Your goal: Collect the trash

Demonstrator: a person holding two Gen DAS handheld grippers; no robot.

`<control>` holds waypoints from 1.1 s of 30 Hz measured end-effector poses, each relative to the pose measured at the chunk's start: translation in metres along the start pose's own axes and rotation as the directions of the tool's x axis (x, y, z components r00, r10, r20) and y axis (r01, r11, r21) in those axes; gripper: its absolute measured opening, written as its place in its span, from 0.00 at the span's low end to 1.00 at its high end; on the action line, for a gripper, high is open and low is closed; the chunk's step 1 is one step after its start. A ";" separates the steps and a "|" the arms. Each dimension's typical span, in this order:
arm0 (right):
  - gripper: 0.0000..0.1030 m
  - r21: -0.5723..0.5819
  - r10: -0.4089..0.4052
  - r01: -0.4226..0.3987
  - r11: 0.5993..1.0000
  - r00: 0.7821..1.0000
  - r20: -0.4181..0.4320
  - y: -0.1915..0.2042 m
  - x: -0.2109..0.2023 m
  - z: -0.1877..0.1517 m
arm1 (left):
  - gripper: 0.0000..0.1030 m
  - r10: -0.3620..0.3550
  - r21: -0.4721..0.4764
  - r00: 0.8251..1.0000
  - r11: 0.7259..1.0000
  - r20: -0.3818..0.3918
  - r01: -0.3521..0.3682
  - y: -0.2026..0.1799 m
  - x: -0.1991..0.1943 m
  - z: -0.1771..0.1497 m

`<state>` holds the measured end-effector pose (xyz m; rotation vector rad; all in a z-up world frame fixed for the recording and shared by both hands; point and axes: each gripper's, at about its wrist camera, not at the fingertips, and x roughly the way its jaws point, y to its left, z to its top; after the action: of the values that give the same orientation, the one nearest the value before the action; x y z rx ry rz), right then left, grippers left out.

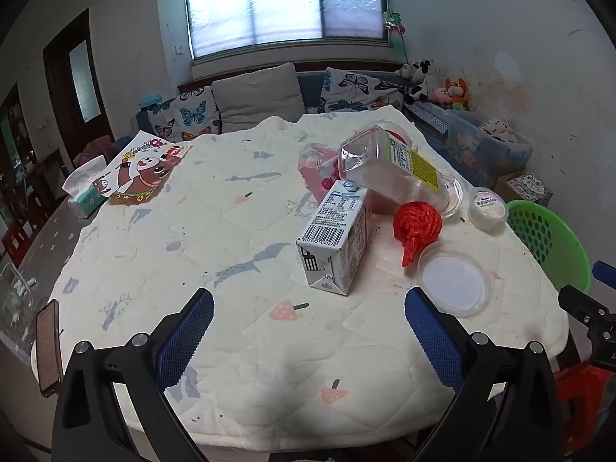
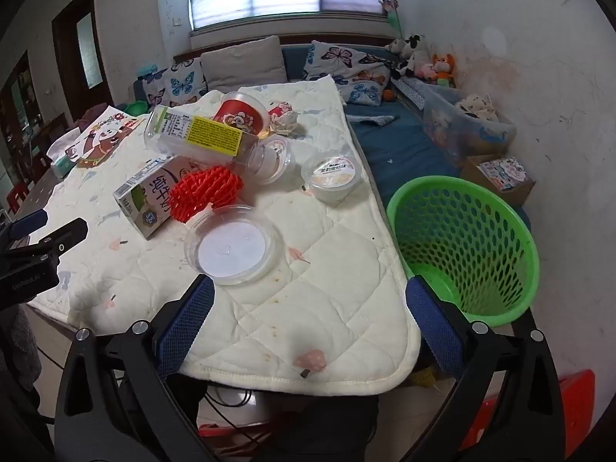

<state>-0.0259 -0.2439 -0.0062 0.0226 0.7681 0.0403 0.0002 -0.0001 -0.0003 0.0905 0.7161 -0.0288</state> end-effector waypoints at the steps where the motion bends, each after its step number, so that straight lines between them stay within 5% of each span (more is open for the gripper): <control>1: 0.96 0.001 0.001 -0.001 1.000 1.000 -0.002 0.000 0.000 0.000 | 0.94 -0.002 -0.001 1.000 1.000 0.007 0.002 0.000 -0.001 0.000; 33: 0.96 0.002 -0.002 0.002 1.000 1.000 -0.011 0.001 0.002 0.000 | 0.94 -0.009 0.002 1.000 1.000 0.005 0.009 -0.004 -0.003 0.003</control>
<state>-0.0245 -0.2433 -0.0073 0.0242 0.7792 0.0380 -0.0003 -0.0047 0.0032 0.0893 0.7111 -0.0387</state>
